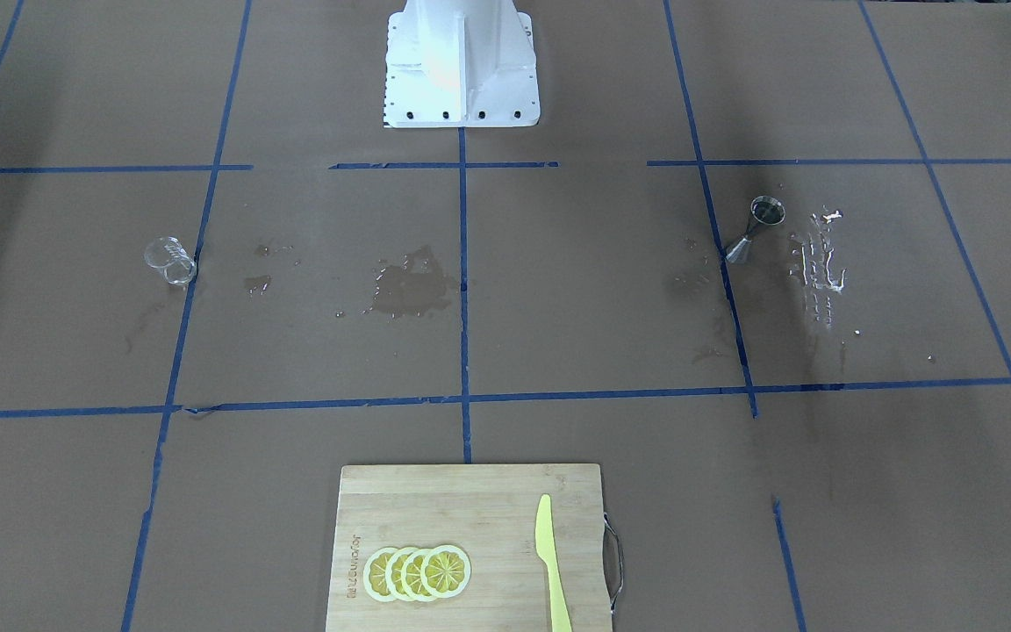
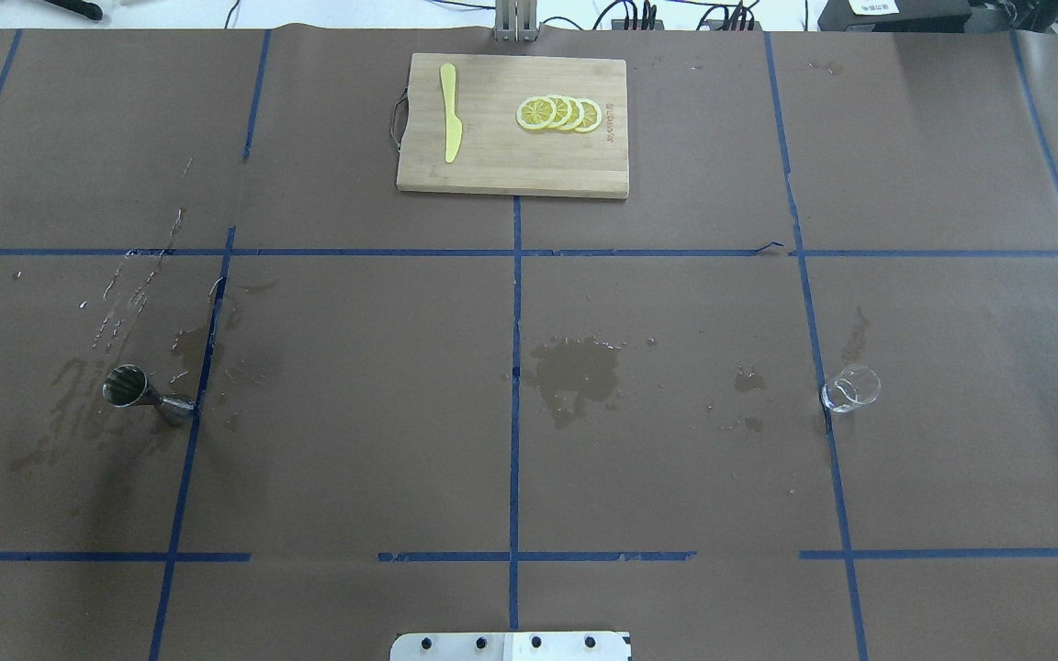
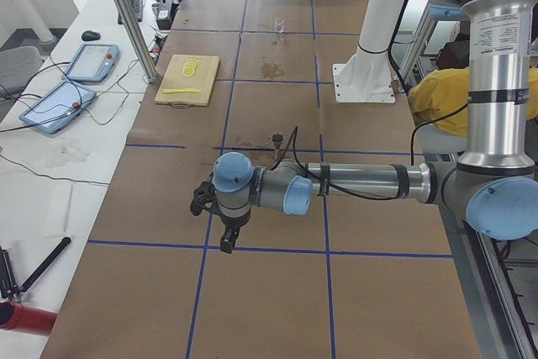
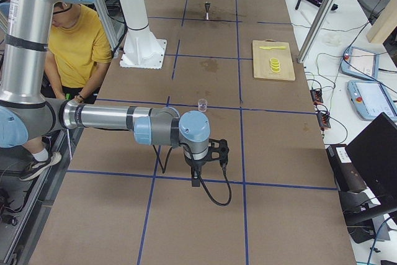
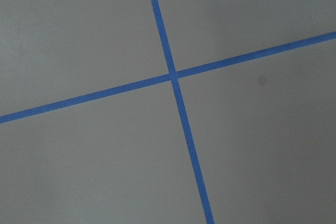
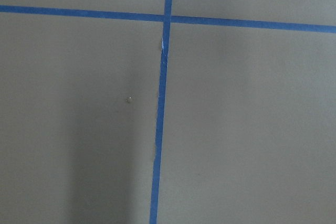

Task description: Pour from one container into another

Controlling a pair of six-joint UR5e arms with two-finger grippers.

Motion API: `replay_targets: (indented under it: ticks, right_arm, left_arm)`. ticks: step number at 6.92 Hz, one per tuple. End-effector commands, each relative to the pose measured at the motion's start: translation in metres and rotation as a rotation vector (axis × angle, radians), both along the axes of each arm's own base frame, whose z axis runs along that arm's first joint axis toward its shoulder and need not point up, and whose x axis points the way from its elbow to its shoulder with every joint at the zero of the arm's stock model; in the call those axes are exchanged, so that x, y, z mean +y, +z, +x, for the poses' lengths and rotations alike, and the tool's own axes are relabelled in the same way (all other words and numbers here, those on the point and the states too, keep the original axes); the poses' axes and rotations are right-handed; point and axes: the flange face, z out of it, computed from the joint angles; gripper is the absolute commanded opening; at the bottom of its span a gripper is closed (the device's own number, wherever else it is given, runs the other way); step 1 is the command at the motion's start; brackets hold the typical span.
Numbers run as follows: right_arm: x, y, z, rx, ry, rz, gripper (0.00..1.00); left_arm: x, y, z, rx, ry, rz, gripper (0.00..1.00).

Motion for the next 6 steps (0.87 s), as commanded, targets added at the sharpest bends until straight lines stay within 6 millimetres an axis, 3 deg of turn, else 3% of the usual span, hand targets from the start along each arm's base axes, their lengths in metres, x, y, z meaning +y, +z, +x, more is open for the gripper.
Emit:
replay_targets:
  ticks: [1,6]
  right_arm:
    - [0.0004,0.0002,0.0000,0.001,0.001,0.013,1.00]
    - [-0.0016,-0.0056,0.0000,0.000,0.001,0.035,1.00]
  left_arm:
    - [0.0001,0.0002,0.0000,0.000,0.000,-0.002,1.00]
    - [0.0000,0.0001,-0.0001,-0.001,0.000,0.000,1.00]
